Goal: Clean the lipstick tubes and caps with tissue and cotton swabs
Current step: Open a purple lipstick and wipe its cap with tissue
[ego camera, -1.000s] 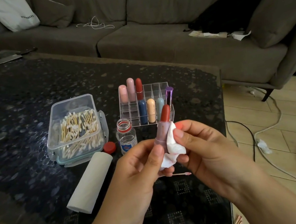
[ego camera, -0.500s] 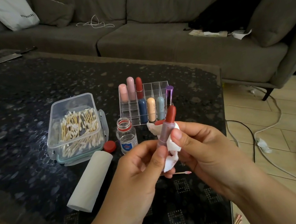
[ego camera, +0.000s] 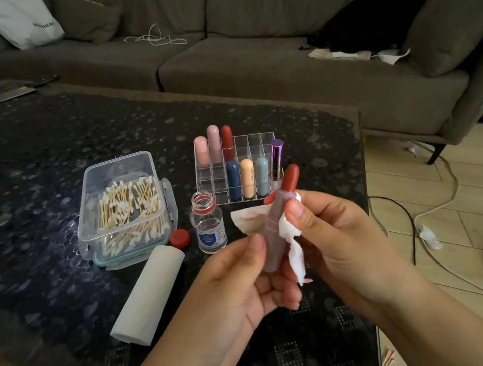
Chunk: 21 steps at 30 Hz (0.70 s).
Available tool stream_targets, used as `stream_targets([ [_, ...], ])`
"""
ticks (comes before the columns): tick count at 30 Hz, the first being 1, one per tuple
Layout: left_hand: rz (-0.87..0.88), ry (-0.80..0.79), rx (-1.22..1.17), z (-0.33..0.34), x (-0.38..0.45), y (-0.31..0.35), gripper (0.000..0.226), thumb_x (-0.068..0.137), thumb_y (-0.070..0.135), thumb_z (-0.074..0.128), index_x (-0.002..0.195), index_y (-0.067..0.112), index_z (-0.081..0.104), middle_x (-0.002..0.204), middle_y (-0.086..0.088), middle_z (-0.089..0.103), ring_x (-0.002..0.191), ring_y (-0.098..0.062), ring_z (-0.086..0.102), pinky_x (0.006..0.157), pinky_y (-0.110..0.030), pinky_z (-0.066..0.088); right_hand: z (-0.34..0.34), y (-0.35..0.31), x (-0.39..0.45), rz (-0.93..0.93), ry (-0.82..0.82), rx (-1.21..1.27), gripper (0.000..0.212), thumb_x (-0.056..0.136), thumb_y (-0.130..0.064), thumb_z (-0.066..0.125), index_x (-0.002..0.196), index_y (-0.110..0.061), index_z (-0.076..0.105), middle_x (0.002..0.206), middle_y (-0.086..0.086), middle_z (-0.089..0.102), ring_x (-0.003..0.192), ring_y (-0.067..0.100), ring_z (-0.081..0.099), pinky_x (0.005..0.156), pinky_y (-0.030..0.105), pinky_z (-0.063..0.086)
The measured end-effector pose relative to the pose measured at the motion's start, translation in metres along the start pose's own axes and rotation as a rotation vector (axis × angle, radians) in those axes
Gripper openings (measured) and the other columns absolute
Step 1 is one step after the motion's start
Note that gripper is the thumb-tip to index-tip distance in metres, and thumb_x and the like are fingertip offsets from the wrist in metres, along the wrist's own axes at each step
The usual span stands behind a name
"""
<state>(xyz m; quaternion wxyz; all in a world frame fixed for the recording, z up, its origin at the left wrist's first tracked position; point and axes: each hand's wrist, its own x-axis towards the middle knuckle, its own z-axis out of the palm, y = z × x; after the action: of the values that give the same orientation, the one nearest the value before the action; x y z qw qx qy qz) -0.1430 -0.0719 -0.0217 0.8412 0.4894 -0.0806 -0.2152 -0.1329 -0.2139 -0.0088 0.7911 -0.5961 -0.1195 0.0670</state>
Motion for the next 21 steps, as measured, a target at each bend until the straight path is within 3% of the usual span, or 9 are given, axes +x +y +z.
stream_targets([
  [3, 0.027, 0.053, 0.031, -0.0012, -0.0002, 0.0004, 0.022, 0.065, 0.035, 0.068, 0.07, 0.014, 0.073, 0.075, -0.017, 0.062, 0.071, -0.028, 0.055, 0.056, -0.024, 0.05, -0.0006, 0.0008, -0.0001, -0.005, -0.004, -0.017, 0.051, 0.09, -0.032, 0.052, 0.104, 0.017, 0.057, 0.067, 0.037, 0.056, 0.045, 0.029, 0.054, 0.049, 0.033, 0.046],
  [6, 0.068, 0.116, 0.079, -0.0008, -0.0006, -0.0001, 0.021, 0.058, 0.036, 0.072, 0.067, 0.017, 0.073, 0.078, -0.024, 0.062, 0.077, -0.034, 0.053, 0.054, -0.023, 0.049, -0.0005, 0.0024, 0.0005, -0.012, 0.011, -0.058, 0.045, 0.088, -0.034, 0.056, 0.106, 0.007, 0.064, 0.082, 0.034, 0.064, 0.06, 0.049, 0.057, 0.06, 0.046, 0.05],
  [8, 0.12, 0.157, 0.149, 0.0011, -0.001, -0.001, 0.02, 0.061, 0.035, 0.073, 0.07, 0.016, 0.073, 0.077, -0.027, 0.063, 0.074, -0.034, 0.054, 0.056, -0.023, 0.049, -0.0002, 0.003, 0.0007, -0.028, 0.017, -0.066, 0.047, 0.087, -0.034, 0.055, 0.105, 0.009, 0.063, 0.079, 0.034, 0.064, 0.054, 0.043, 0.057, 0.059, 0.052, 0.046],
  [10, 0.187, 0.203, 0.236, 0.0029, -0.0005, -0.0022, 0.018, 0.07, 0.028, 0.077, 0.076, 0.013, 0.072, 0.077, -0.027, 0.065, 0.067, -0.029, 0.057, 0.057, -0.021, 0.049, 0.0005, 0.0037, 0.0001, -0.039, 0.034, -0.076, 0.048, 0.089, -0.034, 0.054, 0.1, 0.012, 0.062, 0.073, 0.03, 0.063, 0.051, 0.032, 0.057, 0.058, 0.049, 0.043],
  [14, 0.208, 0.238, 0.286, 0.0042, 0.0011, -0.0061, 0.018, 0.068, 0.03, 0.075, 0.082, 0.019, 0.071, 0.08, -0.011, 0.071, 0.071, -0.027, 0.065, 0.061, -0.021, 0.051, 0.0037, 0.0014, -0.0023, -0.044, 0.063, -0.079, 0.038, 0.086, -0.034, 0.053, 0.088, 0.002, 0.065, 0.076, 0.03, 0.064, 0.057, 0.036, 0.052, 0.055, 0.037, 0.047],
  [16, 0.11, 0.168, 0.158, 0.0063, 0.0002, -0.0043, 0.015, 0.075, 0.034, 0.073, 0.08, 0.02, 0.073, 0.078, -0.011, 0.07, 0.068, -0.026, 0.065, 0.061, -0.025, 0.053, 0.0045, -0.0011, -0.0024, -0.027, 0.074, -0.048, 0.034, 0.085, -0.035, 0.056, 0.084, -0.004, 0.067, 0.068, 0.03, 0.058, 0.05, 0.033, 0.047, 0.044, 0.028, 0.045],
  [18, 0.009, 0.085, -0.027, 0.0082, -0.0017, -0.002, 0.03, 0.075, 0.038, 0.06, 0.081, 0.012, 0.073, 0.072, -0.015, 0.066, 0.06, -0.022, 0.063, 0.056, -0.027, 0.053, 0.0048, -0.0027, -0.002, -0.012, 0.07, -0.033, 0.034, 0.089, -0.036, 0.058, 0.082, -0.003, 0.066, 0.064, 0.036, 0.051, 0.04, 0.026, 0.044, 0.039, 0.025, 0.041],
  [21, -0.009, 0.125, -0.113, 0.008, -0.0019, -0.0009, 0.028, 0.075, 0.031, 0.071, 0.079, 0.003, 0.069, 0.069, -0.019, 0.06, 0.056, -0.023, 0.057, 0.05, -0.026, 0.05, 0.0045, -0.0038, -0.0021, -0.021, 0.05, -0.036, 0.037, 0.087, -0.034, 0.054, 0.084, 0.002, 0.062, 0.062, 0.033, 0.054, 0.038, 0.026, 0.048, 0.041, 0.026, 0.042],
])
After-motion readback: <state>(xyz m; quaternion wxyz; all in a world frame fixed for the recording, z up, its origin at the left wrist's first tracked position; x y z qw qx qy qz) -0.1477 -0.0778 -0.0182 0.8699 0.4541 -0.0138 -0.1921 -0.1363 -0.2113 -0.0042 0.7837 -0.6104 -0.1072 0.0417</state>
